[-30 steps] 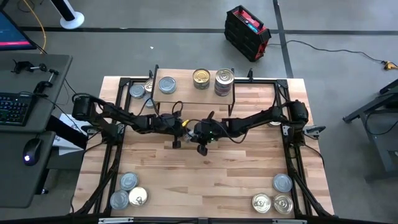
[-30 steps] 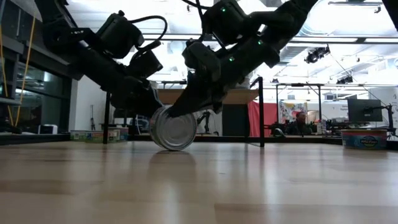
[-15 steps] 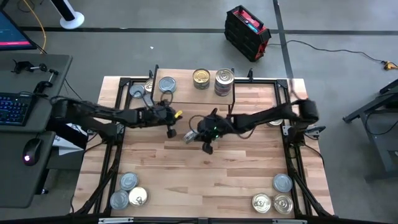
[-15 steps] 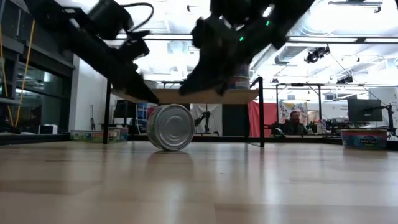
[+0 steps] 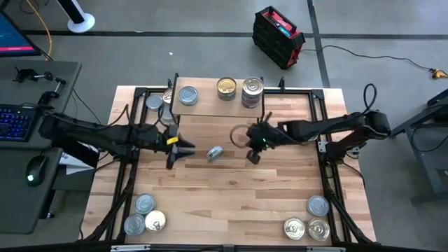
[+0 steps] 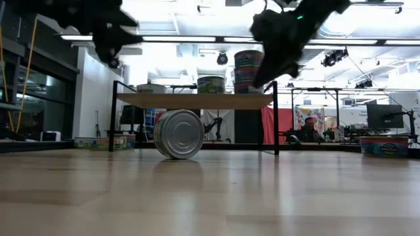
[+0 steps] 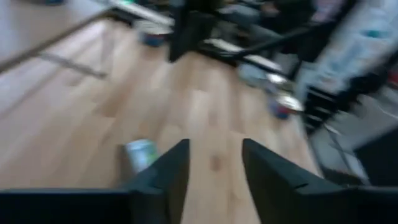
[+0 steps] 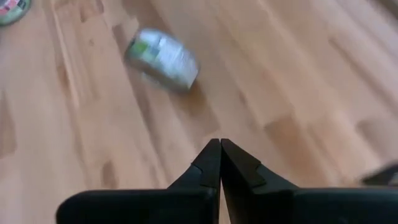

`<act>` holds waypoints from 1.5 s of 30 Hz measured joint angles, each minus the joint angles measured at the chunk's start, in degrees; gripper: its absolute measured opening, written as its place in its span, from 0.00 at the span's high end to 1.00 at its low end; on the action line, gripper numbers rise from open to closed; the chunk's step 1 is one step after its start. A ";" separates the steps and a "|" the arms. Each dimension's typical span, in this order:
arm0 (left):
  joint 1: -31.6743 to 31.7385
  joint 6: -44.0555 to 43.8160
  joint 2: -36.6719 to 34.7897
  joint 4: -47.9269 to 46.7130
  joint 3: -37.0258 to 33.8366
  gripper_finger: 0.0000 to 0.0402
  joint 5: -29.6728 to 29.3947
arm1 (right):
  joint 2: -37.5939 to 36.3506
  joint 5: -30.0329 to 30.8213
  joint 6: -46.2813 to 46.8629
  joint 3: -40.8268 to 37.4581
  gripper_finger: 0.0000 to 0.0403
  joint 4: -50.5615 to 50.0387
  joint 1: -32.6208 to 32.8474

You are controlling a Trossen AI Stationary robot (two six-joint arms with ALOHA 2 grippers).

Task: Stack canned seafood by type on shelf
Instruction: Stack the green white tuna can on top of the other green white tuna can on the shelf

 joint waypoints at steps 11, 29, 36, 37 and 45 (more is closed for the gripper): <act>-3.96 8.41 16.11 -8.96 11.89 0.39 -13.65 | -2.07 7.09 7.02 -1.55 1.00 -13.70 7.42; -3.96 -12.36 43.63 -16.18 26.05 0.38 -24.08 | -2.08 -2.30 -6.56 -6.21 1.00 -18.97 3.83; -2.37 -12.32 45.49 -17.97 26.27 0.38 -26.47 | -2.07 -4.04 -4.22 -8.13 1.00 -16.02 4.78; -2.04 -12.29 45.69 -17.88 26.27 0.38 -26.05 | -2.07 -4.07 -4.12 -8.13 1.00 -15.62 4.97; 0.32 -11.84 48.34 -18.40 26.21 0.38 -18.12 | -2.07 -4.45 -1.55 -8.13 1.00 -11.51 4.99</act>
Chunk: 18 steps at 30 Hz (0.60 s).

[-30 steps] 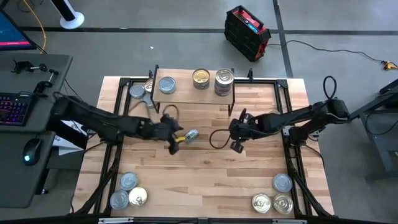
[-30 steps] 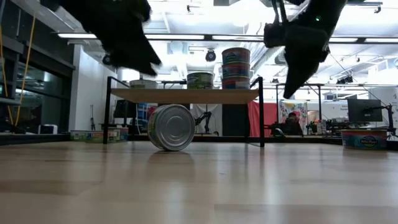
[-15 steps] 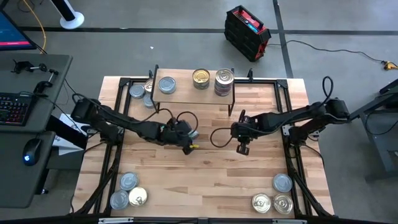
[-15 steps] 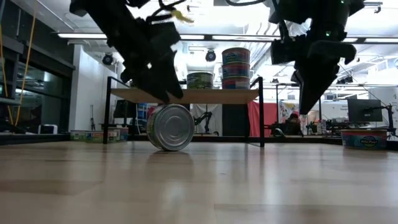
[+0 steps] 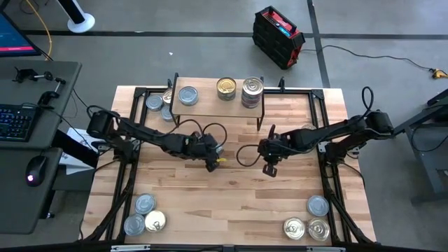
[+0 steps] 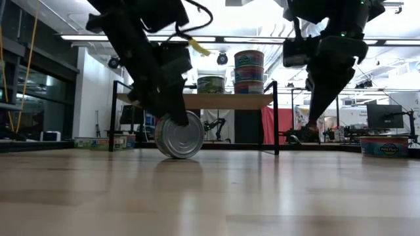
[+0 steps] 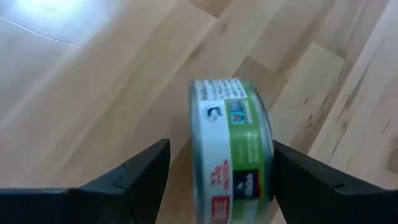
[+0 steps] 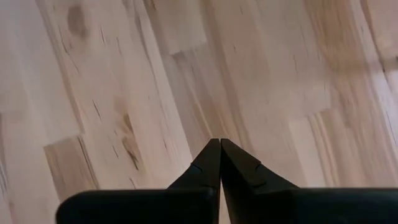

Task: Stack canned seafood by type on shelf
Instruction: Stack the green white tuna can on top of the other green white tuna can on the shelf

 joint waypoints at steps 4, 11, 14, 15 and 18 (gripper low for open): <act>0.94 0.79 1.41 -0.22 0.00 0.39 3.67 | 0.00 -0.02 1.82 0.00 1.00 0.78 0.00; 0.94 0.96 -0.63 -2.81 0.00 0.71 4.20 | 0.00 0.00 2.18 0.00 1.00 2.42 0.00; 0.74 3.03 -4.11 -5.90 -0.04 0.71 4.27 | 0.00 0.02 2.16 0.00 1.00 2.70 0.00; 0.55 4.39 -6.00 -6.66 -0.04 0.71 4.04 | 0.00 0.02 2.15 0.00 1.00 2.85 0.00; -1.31 12.56 -14.17 -8.93 -0.04 0.71 0.03 | 0.00 0.02 2.11 0.00 1.00 3.06 -0.02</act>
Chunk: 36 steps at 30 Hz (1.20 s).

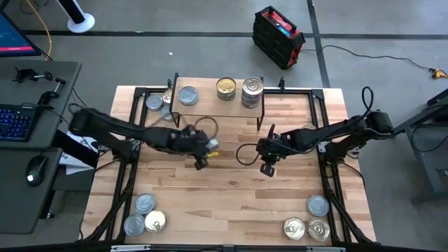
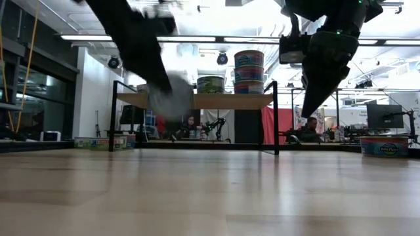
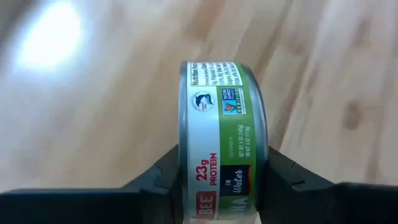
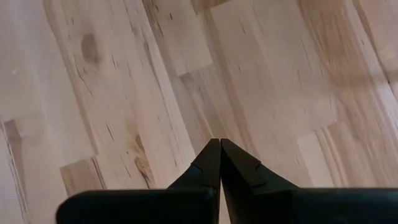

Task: Stack canned seafood by type on shelf
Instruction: Stack the green white tuna can on top of the other green white tuna can on the shelf

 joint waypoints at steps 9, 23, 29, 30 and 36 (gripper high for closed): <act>-8.31 42.00 -17.96 -12.68 8.24 0.71 -26.24 | 0.00 2.79 -0.10 0.00 1.00 2.35 0.00; 6.48 61.16 -18.20 -8.20 -4.61 0.71 -42.75 | 0.00 3.43 1.39 0.02 1.00 6.28 -2.22; 12.10 67.50 -18.21 4.79 -6.01 0.71 -38.19 | 0.00 3.41 1.30 0.02 1.00 6.62 -3.38; 13.23 68.26 -18.21 4.64 -6.09 0.71 -36.65 | 0.00 3.41 1.28 0.02 1.00 6.62 -3.41; 18.51 70.54 -16.82 5.36 -6.12 0.71 -32.70 | 0.00 3.39 1.36 0.02 1.00 6.64 -3.39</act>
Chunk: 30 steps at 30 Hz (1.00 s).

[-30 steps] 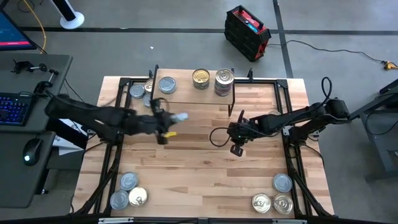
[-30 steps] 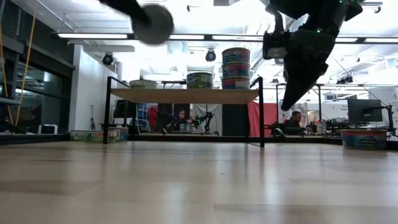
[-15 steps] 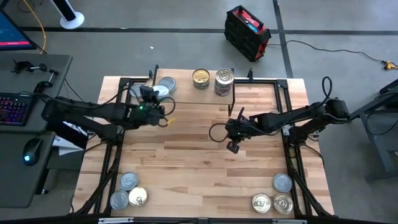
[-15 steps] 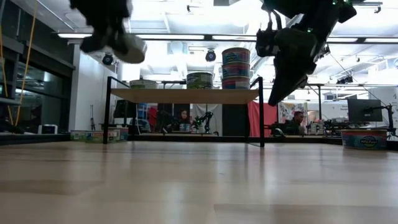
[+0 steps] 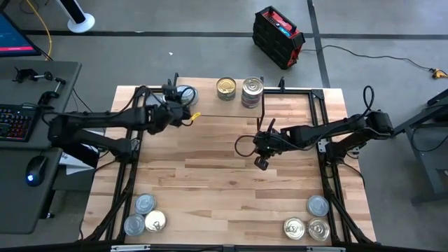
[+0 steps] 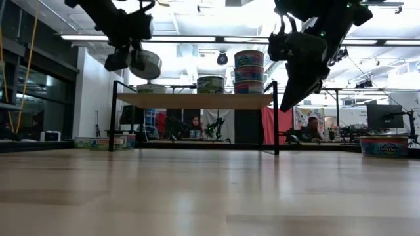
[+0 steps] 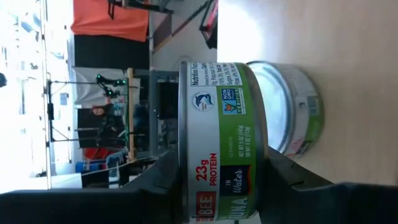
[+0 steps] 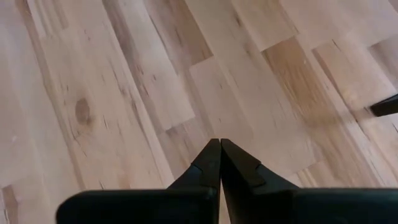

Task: Stack canned seafood by type on shelf
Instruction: Stack the green white tuna can on top of the other green white tuna can on the shelf

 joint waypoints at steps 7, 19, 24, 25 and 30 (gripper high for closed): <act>2.34 0.05 2.54 0.11 0.02 0.54 6.51 | 0.00 0.00 0.02 0.00 1.00 0.02 0.00; 3.71 -1.12 5.06 -0.31 2.26 0.51 6.59 | 0.00 -0.20 -0.08 0.00 1.00 0.04 0.02; 5.80 -5.51 5.04 -5.02 5.49 0.51 12.78 | 0.00 -0.20 -0.22 0.00 1.00 0.02 0.02; 6.25 -6.38 5.04 -6.21 5.72 0.51 13.51 | 0.00 -0.20 -0.22 0.00 1.00 0.03 0.02; 7.53 -8.58 5.04 -10.57 6.25 0.51 15.21 | 0.00 -0.20 -0.20 0.00 1.00 0.02 0.02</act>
